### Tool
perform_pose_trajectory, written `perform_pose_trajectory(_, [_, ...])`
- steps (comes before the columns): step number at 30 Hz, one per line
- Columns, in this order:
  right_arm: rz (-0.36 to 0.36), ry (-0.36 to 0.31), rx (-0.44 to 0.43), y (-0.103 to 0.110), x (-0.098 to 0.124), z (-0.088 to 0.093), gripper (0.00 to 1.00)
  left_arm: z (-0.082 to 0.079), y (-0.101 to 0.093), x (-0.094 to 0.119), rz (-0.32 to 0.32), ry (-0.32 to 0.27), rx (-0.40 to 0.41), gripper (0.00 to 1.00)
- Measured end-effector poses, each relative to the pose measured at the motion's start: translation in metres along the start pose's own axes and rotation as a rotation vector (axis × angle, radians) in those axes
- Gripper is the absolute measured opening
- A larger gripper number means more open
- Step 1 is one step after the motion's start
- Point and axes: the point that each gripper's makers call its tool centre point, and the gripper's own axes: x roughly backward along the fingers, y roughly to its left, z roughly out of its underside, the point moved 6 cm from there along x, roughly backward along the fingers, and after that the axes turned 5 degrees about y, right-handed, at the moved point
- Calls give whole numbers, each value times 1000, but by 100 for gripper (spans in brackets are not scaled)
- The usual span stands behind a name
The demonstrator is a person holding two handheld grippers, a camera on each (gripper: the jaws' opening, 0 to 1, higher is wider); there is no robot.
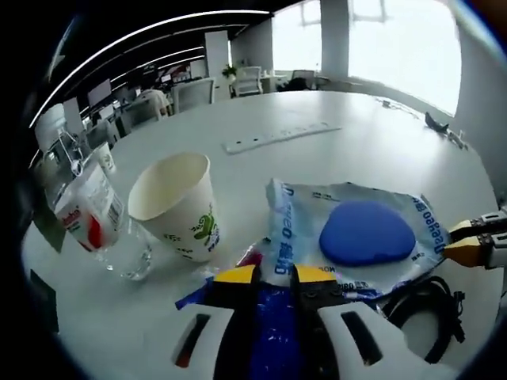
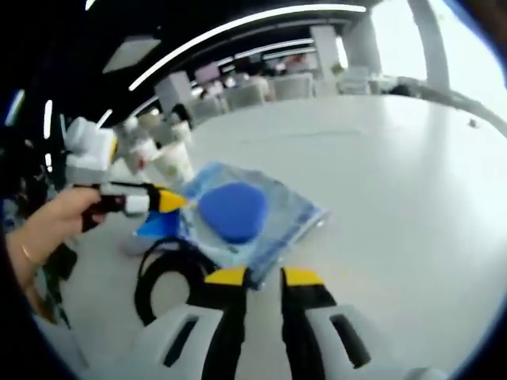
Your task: Arrange the tabletop items into an orderly group along one side of the table until the central work area is clear of visible clutter.
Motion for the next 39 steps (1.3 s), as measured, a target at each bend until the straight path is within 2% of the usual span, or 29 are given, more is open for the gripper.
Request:
perform_pose_trajectory(6, [-17, 10, -22, -2, -1, 2, 6, 4, -1, -1, 4, 15, -7, 6])
perform_pose_trajectory(11, [-21, 10, 36, -2, -1, 2, 3, 5, -2, 1, -3, 17, 5, 3])
perform_pose_trajectory(14, [-21, 12, 34, -3, 0, 1, 2, 5, -3, 3, 1, 17, 17, 2])
perform_pose_trajectory(15, [-20, 12, 32, -3, 1, 0, 2, 5, -4, 3, -2, 12, 54, 2])
perform_pose_trajectory(20, [1, -11, 105, -1, 6, -9, 0, 5, -4, 4, 10, 10, 70, 1])
perform_pose_trajectory(31, [29, -8, 140, -6, 14, -18, 0, -1, -10, 11, 40, -16, 43, 0])
perform_pose_trajectory(34, [34, -19, 193, -7, 17, -23, 0, -3, -11, 13, 40, -25, 31, 0])
perform_pose_trajectory(39, [53, -54, 197, -12, 22, -38, 0, -9, -13, 17, 54, -56, 47, 0])
